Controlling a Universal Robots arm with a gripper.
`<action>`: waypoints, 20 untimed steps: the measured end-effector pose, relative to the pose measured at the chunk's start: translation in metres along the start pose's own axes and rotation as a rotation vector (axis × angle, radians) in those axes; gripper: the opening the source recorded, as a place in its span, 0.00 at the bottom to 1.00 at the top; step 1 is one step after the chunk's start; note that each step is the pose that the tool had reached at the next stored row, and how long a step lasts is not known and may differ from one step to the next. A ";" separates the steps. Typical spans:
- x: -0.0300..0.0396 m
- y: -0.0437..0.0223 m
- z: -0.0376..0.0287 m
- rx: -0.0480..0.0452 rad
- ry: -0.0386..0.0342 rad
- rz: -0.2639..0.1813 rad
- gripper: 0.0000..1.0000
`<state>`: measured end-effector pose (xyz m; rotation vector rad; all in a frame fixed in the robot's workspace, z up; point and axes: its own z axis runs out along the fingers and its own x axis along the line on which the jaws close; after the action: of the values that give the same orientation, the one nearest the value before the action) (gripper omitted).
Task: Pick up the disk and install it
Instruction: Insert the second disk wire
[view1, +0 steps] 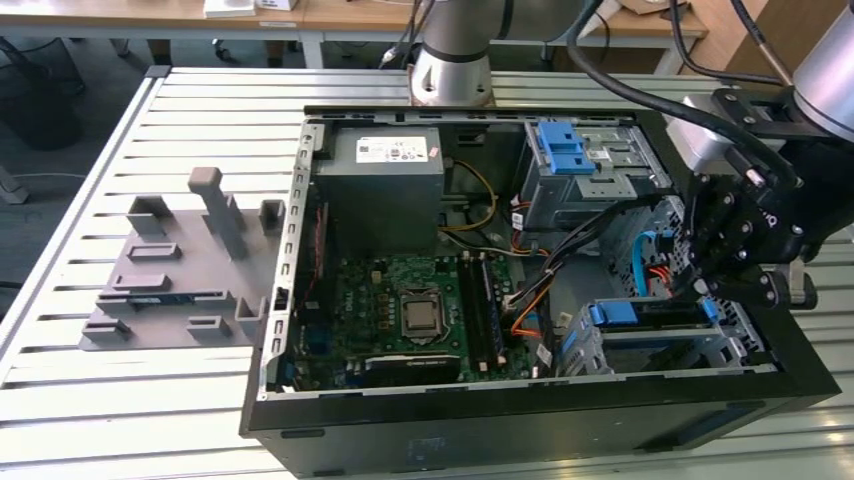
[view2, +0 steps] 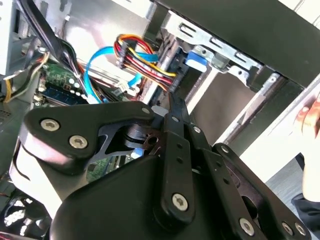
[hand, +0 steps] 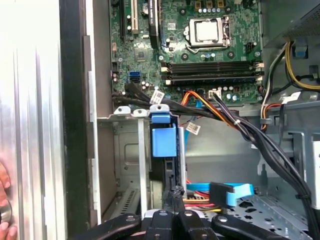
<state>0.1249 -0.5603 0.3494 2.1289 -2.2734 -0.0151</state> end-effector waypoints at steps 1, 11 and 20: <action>0.0007 0.0003 -0.0001 0.0000 0.0003 0.000 0.11; 0.0016 0.0103 -0.0064 0.0000 -0.0003 0.000 0.11; 0.0022 0.0145 -0.0163 -0.0001 -0.0011 0.000 0.11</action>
<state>0.1107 -0.5614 0.3661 2.1294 -2.2739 -0.0163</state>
